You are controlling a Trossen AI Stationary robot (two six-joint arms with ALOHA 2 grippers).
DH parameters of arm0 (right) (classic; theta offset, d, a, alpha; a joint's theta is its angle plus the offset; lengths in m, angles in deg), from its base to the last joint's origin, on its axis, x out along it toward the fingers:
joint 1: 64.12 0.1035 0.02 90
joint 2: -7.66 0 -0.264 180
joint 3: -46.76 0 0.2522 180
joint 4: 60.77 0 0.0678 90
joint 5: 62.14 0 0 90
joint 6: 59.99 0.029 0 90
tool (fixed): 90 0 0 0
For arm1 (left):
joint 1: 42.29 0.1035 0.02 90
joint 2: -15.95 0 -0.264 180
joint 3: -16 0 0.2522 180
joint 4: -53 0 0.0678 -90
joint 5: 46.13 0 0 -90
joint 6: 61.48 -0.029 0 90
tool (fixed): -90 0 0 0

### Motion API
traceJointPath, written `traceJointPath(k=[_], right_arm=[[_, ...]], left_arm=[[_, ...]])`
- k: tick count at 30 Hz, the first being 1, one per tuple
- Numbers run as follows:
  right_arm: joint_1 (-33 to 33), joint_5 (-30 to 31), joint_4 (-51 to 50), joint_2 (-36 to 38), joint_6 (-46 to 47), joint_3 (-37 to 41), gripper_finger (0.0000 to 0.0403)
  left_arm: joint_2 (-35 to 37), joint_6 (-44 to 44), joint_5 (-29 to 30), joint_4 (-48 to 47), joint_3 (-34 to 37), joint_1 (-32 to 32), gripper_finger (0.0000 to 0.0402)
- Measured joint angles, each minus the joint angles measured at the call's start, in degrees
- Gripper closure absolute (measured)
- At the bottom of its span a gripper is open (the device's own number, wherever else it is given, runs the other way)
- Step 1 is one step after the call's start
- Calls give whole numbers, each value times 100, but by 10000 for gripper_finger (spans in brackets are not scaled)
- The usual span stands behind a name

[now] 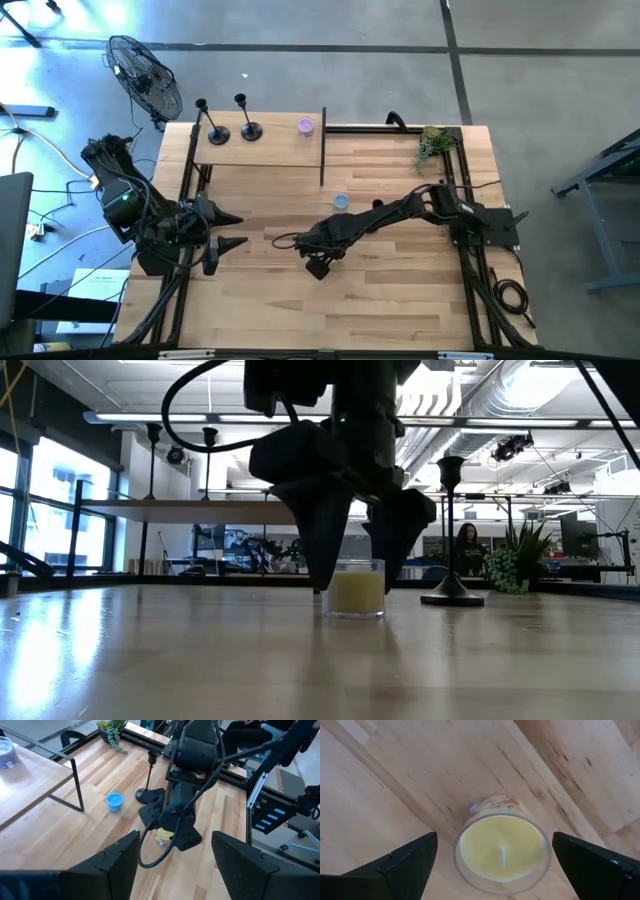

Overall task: Pick & Place candle stick holders
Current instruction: Put the yellow candle on the shelf

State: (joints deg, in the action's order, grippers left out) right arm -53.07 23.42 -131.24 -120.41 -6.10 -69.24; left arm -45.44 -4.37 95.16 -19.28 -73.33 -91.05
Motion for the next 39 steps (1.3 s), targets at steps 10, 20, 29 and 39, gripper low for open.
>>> traceJointPath(k=[10,20,29,39], right_arm=[[-20,-66,50,0,-38,0,67],[-20,-163,36,4,-146,0,182],[-20,-147,22,7,-188,0,182],[-18,-93,-100,7,-404,-11,182]], left_arm=[[0,-2,-4,-2,0,-1,159],[0,-2,-8,-4,0,-1,159],[0,-2,-13,-7,0,0,159],[0,13,-326,-8,0,-1,159]])
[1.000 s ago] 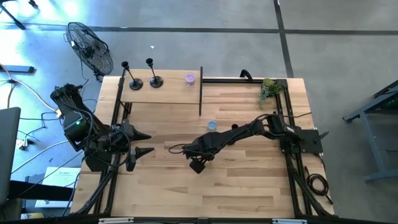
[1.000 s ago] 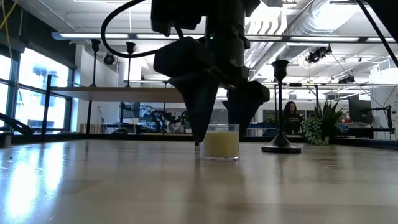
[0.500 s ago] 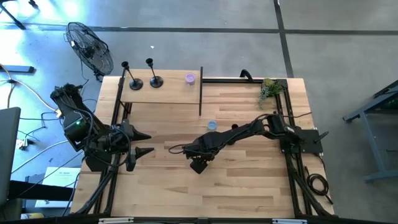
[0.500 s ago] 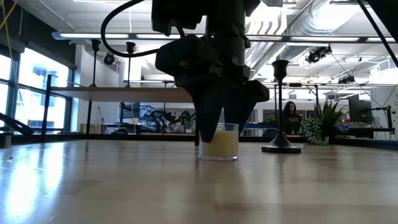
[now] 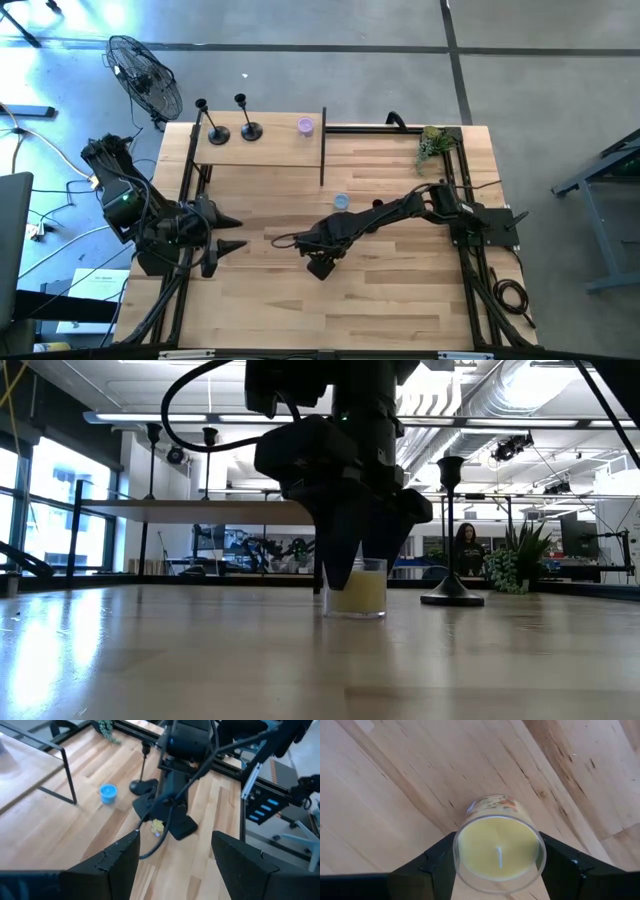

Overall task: Pick & Place candle stick holders
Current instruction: Put the yellow candle on the shelf

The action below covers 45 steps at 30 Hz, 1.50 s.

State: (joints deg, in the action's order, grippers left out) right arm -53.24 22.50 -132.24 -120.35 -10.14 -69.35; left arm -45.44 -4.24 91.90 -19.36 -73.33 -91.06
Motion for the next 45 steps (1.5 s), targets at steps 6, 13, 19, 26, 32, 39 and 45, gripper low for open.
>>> traceJointPath(k=[6,13,19,26,32,39,45], right_arm=[[2,-107,-187,14,-90,-2,182],[15,-76,-521,197,-199,-2,182],[35,-29,-641,665,-209,-2,182],[183,-13,-431,1552,-83,-2,182],[246,235,249,2267,58,-2,182],[278,462,496,2625,-106,-2,182],[271,462,466,2625,-444,-2,182]], left_arm=[[0,0,-76,10,4,1,159],[-2,3,-311,220,4,1,159],[-33,-9,-569,146,4,0,159],[-149,-1008,-238,140,4,0,159],[-562,-2660,459,174,4,0,159],[-1270,-3505,1663,814,4,2,159],[-1308,-3455,1026,2100,2,393,159]])
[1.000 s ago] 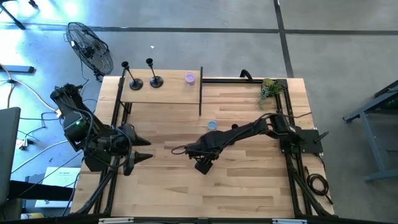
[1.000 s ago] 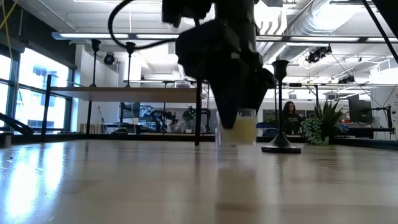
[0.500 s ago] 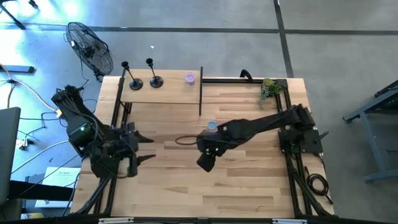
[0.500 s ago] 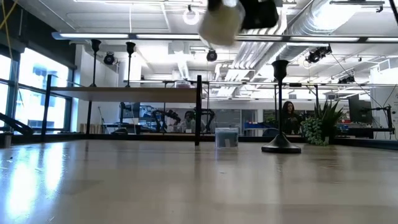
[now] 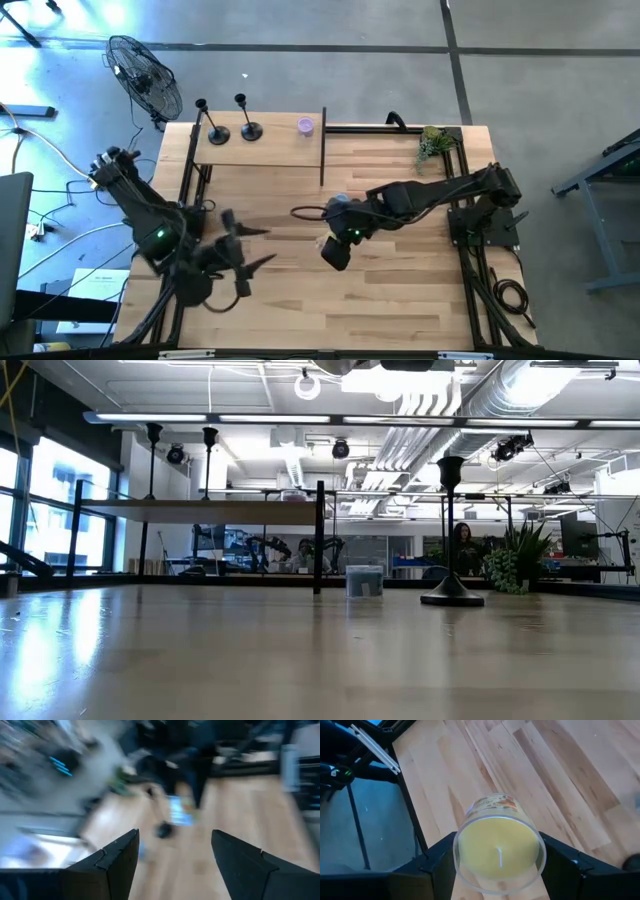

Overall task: Pick & Place candle stick holders
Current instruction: Put the yellow candle on the shelf

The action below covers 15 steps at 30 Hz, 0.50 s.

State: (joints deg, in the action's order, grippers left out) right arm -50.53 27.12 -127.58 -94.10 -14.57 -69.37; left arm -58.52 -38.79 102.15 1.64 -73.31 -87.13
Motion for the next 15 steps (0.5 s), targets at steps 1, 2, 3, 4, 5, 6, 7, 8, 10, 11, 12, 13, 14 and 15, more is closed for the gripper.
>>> traceJointPath(k=[1,2,3,4,5,6,7,8,10,11,12,13,14,15], right_arm=[[0,-1,-2,0,-78,0,182],[0,-3,-9,0,-159,0,182],[0,-8,-27,0,-233,0,182],[0,-6,-68,0,-319,0,182],[0,-7,-119,0,-408,0,182],[0,-6,-153,0,-512,0,182],[0,5,-170,-2,-611,0,182],[2,36,-182,-2,-704,0,182],[4,41,-189,-2,-873,-2,182],[16,42,-243,-2,-964,-38,182],[36,53,-329,-10,-1049,-101,182],[53,89,-375,-11,-1134,-162,182],[69,128,-365,-8,-1211,-221,182],[73,151,-364,-4,-1263,-283,182]], left_arm=[[28,36,-501,95,0,133,159],[63,113,-1064,194,0,310,159],[84,206,-1584,308,0,506,159],[92,320,-2055,427,-1,702,159],[88,440,-2437,516,-7,906,159],[79,546,-2764,569,-7,1064,159],[75,624,-3083,601,-4,1222,159],[75,679,-3359,675,-4,1380,159],[47,781,-4029,806,-9,1695,159],[36,840,-4316,807,-9,1833,159],[16,915,-4550,785,-7,1949,159],[-24,950,-4704,789,-7,2055,159],[-65,970,-4788,823,-7,2166,159],[-100,954,-4854,832,-7,2258,159]])
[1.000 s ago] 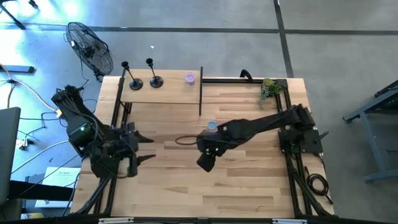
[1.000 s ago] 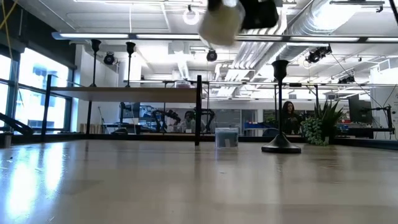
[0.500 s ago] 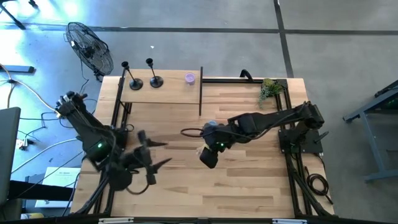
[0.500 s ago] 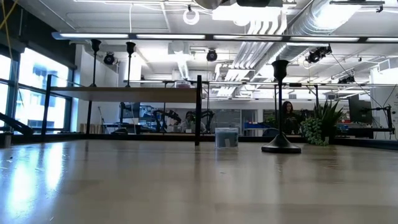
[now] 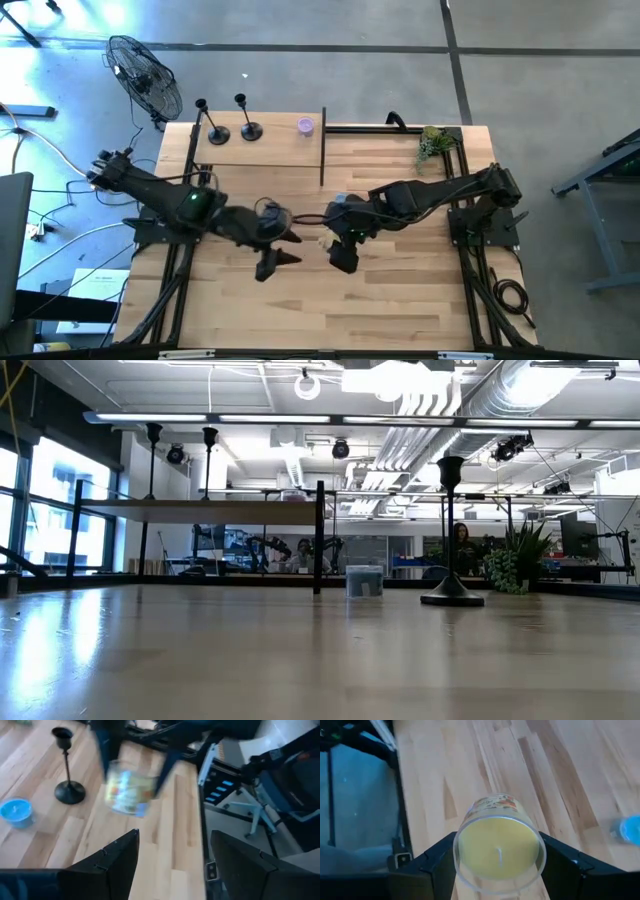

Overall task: Pick & Place candle stick holders
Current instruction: Put the yellow candle on the shelf

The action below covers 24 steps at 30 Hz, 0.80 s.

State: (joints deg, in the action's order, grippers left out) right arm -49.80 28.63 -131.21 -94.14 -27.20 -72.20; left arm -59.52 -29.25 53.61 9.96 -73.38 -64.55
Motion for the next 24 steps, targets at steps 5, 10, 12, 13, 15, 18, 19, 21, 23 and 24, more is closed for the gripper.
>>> traceJointPath(k=[5,10,12,13,15,18,19,21,23,24], right_arm=[[52,113,-224,5,-254,-470,182],[53,196,-517,5,-365,-734,182],[58,219,-655,13,-435,-767,182],[60,239,-679,13,-454,-770,182],[44,278,-721,2,-455,-770,182],[26,301,-736,0,-478,-770,182],[16,303,-737,0,-479,-770,182],[-12,281,-736,0,-479,-770,182],[-17,242,-800,0,-479,-770,182],[-21,228,-802,0,-479,-768,182]], left_arm=[[-235,-388,-42,130,0,273,159],[-445,-728,-496,796,2,534,159],[-472,-813,-716,1014,11,619,159],[-472,-832,-794,1102,11,644,159],[-462,-845,-861,1212,9,693,159],[-463,-846,-910,1214,9,742,159],[-463,-857,-940,1235,9,759,159],[-492,-958,-1015,1271,9,780,159],[-534,-1065,-933,1287,7,801,159],[-537,-1111,-904,1267,7,802,159]])
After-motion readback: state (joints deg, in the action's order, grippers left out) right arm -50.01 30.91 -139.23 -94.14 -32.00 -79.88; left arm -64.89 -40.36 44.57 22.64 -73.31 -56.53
